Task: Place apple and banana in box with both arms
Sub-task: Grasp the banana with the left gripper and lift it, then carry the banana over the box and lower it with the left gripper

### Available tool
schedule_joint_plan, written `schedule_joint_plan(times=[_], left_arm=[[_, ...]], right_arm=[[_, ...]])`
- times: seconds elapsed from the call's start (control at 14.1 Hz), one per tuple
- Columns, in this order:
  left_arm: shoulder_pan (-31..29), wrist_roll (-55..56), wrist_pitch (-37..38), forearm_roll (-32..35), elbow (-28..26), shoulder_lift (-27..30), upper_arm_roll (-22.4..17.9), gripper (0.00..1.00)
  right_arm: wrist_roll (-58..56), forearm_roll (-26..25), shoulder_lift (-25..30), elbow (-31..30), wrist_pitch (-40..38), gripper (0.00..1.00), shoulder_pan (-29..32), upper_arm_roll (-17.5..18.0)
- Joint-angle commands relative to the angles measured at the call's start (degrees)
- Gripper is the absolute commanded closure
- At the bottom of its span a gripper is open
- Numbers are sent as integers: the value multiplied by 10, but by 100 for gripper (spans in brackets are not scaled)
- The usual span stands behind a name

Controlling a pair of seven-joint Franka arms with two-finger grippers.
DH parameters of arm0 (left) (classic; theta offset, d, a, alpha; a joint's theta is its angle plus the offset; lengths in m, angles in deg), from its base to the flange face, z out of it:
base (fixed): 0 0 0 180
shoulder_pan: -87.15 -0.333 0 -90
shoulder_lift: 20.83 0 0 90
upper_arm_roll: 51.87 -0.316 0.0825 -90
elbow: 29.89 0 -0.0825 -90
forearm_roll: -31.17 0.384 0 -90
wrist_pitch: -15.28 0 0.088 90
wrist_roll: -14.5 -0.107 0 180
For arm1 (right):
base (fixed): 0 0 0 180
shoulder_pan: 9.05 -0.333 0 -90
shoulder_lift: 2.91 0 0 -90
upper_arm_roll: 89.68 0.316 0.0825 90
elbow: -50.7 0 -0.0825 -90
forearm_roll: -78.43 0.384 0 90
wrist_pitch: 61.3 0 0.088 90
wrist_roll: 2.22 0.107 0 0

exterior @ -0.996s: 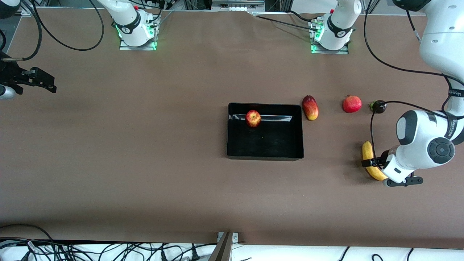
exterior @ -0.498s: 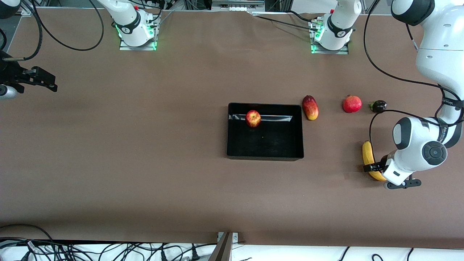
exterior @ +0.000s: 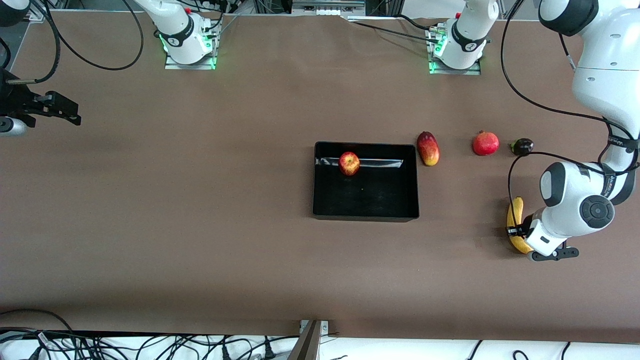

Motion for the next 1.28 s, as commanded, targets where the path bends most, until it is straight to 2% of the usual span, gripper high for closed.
schedule_joint_plan(times=[0.0,0.14,0.36,0.57,0.71,0.85,1.0,1.21], left_arm=[[31,49,96,6,10,41,20,100],[80,120,143,-11,9,67,24,100],[158,184,226,-81,14,126,26,100],[187,229,266,-116,15,157,73,100],[208,246,266,-122,13,156,89,100],[209,249,258,-134,12,148,121,100],[213,266,225,-143,3,136,140,100],[223,282,178,-132,-2,101,141,100]], right_arm=[[-3,11,-6,10,0,0,6,7],[-4,15,-6,10,-1,0,6,6],[-6,19,-10,10,-1,0,7,5],[-2,19,-10,10,0,0,6,7],[-1,19,-10,10,0,0,4,10],[-1,19,-10,11,0,0,4,12],[-1,19,-10,11,0,0,4,13],[0,19,-10,11,0,0,-1,13]])
